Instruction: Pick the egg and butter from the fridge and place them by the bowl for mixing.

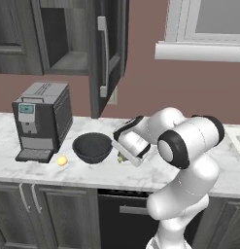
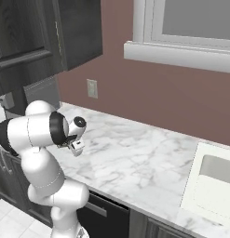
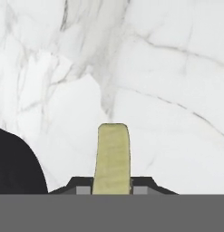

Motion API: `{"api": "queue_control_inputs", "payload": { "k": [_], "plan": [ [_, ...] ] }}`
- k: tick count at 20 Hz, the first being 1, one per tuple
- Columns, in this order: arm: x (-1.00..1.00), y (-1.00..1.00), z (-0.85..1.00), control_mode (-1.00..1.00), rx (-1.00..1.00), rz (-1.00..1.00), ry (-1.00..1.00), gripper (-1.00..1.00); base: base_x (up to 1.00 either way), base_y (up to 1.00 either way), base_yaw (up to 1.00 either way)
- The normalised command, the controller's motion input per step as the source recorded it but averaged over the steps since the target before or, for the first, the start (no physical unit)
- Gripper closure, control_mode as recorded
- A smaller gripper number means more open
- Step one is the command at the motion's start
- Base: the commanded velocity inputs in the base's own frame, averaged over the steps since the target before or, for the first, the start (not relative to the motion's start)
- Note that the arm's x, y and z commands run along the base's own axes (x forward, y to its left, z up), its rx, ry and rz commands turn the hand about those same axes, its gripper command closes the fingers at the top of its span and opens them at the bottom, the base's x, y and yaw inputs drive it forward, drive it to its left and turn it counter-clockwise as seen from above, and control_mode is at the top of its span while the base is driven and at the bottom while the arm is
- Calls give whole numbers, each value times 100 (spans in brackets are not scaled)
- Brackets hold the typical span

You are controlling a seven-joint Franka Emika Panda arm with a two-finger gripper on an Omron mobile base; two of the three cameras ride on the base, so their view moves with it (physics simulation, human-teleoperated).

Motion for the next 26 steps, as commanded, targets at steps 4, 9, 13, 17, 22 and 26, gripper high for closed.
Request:
{"api": "queue_control_inputs", "payload": {
  "k": [4,9,13,17,22,26],
  "plan": [
    [-17,0,-33,-100,0,12,-6,100,0,0,0],
    [-13,0,-32,-100,0,13,-5,100,0,0,0],
    [-7,1,-34,-100,0,9,-3,100,0,0,0],
    [-2,6,-38,-100,0,9,-3,100,0,0,0],
    [1,13,-39,-100,0,6,0,100,0,0,0],
    [-1,16,-42,-100,0,8,-1,-100,0,0,0]
  ]
}}
